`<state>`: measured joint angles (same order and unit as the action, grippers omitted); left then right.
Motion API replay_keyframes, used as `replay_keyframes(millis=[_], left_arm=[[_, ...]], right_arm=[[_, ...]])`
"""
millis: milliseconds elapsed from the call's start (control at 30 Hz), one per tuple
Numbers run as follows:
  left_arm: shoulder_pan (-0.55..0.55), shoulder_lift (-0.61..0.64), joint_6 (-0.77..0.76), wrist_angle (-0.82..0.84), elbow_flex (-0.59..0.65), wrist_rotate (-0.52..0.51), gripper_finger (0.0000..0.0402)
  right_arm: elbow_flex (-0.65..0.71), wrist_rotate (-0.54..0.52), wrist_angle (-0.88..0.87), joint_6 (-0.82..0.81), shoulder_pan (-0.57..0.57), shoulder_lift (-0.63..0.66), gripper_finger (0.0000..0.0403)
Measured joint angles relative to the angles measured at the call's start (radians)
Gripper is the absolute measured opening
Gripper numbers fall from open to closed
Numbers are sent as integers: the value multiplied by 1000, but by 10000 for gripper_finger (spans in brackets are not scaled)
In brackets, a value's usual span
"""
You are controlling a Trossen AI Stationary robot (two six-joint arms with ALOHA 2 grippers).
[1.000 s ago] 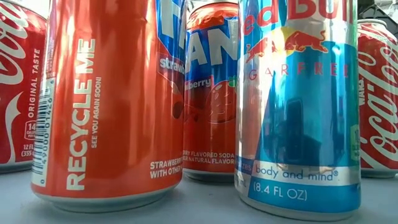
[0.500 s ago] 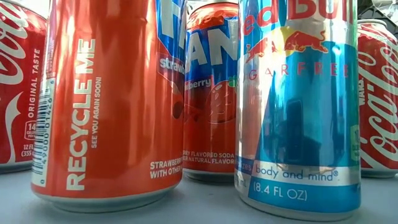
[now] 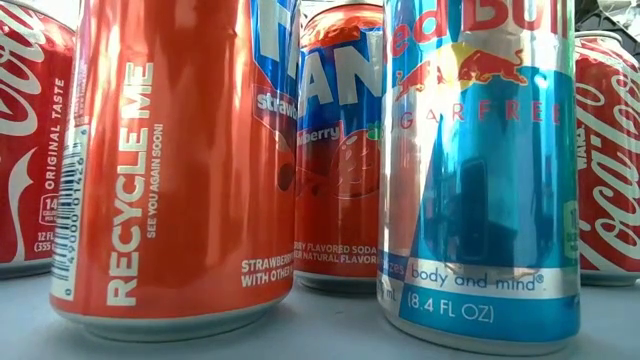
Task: Place canned beverage on shelf
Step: Put the left blue soda can on the shelf aligned with the other blue soda can
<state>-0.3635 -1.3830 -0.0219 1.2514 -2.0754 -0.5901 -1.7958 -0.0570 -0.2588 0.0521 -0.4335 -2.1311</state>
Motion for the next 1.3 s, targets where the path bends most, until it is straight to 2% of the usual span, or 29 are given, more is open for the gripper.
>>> replay_keyframes(millis=[300,533,1300], left_arm=[[0,0,0,0,0,-1,0],[0,0,0,0,0,-1,0],[0,0,15,0,0,-1,0]], right_arm=[[0,0,-3,0,3,0,137],[0,6,10,8,6,0,101],[0,8,72,35,5,1,96]])
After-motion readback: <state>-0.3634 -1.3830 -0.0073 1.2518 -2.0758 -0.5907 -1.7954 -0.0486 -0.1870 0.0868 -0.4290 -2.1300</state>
